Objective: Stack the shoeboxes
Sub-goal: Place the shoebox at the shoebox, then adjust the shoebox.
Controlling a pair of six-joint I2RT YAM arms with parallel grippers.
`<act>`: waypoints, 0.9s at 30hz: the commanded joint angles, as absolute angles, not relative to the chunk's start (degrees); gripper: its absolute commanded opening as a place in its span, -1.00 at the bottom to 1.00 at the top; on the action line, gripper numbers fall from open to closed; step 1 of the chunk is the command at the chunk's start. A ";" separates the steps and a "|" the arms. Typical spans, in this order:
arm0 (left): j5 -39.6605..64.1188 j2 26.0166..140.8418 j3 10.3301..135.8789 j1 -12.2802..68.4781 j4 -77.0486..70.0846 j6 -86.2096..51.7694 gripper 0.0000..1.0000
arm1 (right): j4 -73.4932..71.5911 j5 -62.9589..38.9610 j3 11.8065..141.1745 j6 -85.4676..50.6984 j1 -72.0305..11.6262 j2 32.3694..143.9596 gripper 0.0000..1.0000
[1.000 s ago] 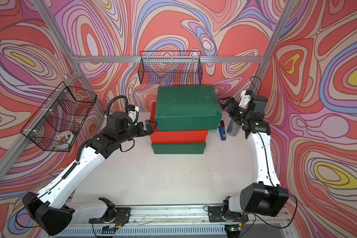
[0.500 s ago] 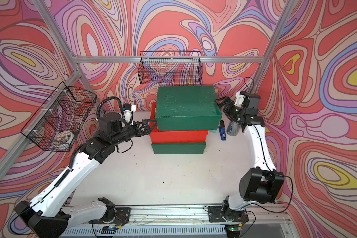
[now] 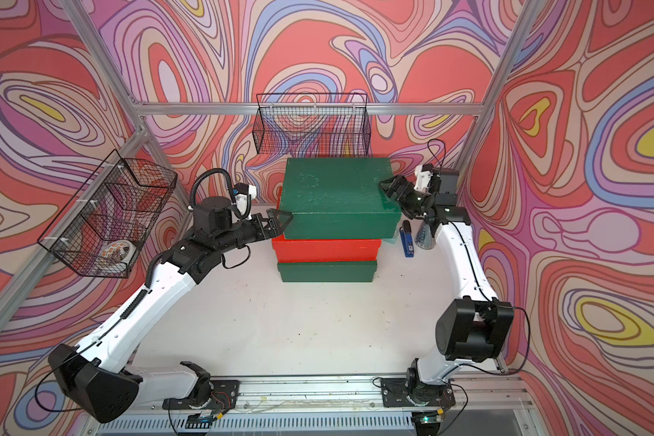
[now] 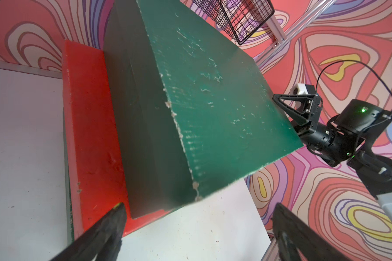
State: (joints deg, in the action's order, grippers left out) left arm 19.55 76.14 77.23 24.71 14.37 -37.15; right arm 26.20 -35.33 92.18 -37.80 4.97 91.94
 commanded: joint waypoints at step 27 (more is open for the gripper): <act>23.26 80.03 79.12 22.77 6.59 -38.27 1.00 | 25.21 -32.96 94.19 -36.74 -1.37 93.96 0.94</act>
